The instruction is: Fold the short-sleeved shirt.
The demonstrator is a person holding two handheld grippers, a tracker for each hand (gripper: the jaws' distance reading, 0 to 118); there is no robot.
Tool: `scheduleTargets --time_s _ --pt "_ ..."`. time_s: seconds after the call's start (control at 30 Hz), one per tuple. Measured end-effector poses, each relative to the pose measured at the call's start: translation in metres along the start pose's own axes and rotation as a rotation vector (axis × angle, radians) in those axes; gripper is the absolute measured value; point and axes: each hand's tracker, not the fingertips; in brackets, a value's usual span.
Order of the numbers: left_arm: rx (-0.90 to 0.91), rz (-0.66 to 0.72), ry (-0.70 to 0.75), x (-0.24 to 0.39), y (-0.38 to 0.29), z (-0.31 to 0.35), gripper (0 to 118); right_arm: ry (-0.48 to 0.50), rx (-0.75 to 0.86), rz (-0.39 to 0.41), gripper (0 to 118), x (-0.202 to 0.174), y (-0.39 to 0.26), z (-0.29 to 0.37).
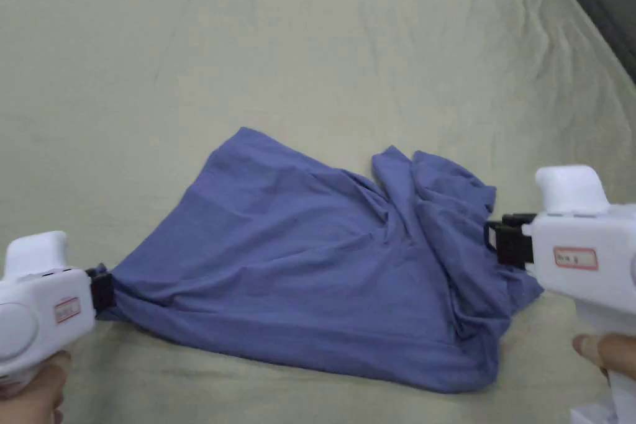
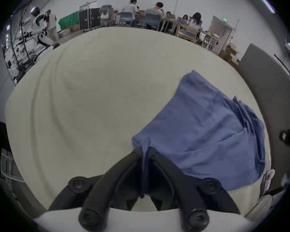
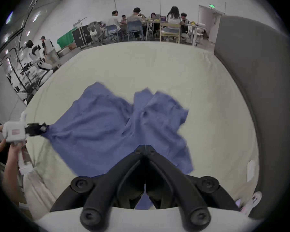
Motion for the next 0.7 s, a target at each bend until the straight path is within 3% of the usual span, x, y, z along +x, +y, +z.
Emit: scheduleTargets --time_s 0.03,0.07,0.1,0.13,0.17,0.27,0.4,0.5,0.53,0.6,0.63,0.7 --pt "0.002 -0.002 -0.005 0.005 0.0 0.005 2 -0.008 0.006 0.007 24 0.01 0.021 -0.011" --pt "-0.017 0.023 -0.038 -0.006 0.008 0.002 2 -0.014 0.002 0.021 92 0.02 0.042 -0.025" --pt "-0.014 0.026 -0.044 -0.007 0.01 0.003 2 -0.023 -0.022 0.019 118 0.028 0.061 -0.039" --pt "-0.012 0.031 -0.052 -0.006 0.013 0.005 2 -0.07 -0.084 0.019 115 0.034 0.077 -0.062" --pt "-0.011 0.031 -0.054 -0.003 0.015 0.007 2 -0.047 0.021 0.044 116 0.036 0.09 -0.063" --pt "-0.008 0.025 -0.044 0.007 0.017 0.012 2 -0.112 -0.161 0.039 118 0.04 0.118 -0.11" --pt "-0.015 0.027 -0.033 0.015 0.02 0.014 2 -0.022 -0.318 -0.034 114 0.028 0.098 -0.178" --pt "-0.016 0.028 -0.027 0.018 0.021 0.016 2 -0.021 -0.374 0.056 108 0.008 0.076 -0.182" --pt "-0.017 0.024 -0.024 0.019 0.022 0.017 2 -0.045 -0.384 0.112 93 0.003 0.071 -0.181" --pt "-0.018 0.018 -0.025 0.019 0.023 0.017 2 -0.067 -0.365 0.149 12 0.004 0.068 -0.182" --pt "-0.018 0.016 -0.022 0.019 0.024 0.017 2 -0.101 -0.346 0.144 6 0.007 0.068 -0.176" --pt "-0.019 0.025 -0.021 0.019 0.027 0.018 2 -0.084 -0.268 0.12 6 0.025 0.08 -0.162"
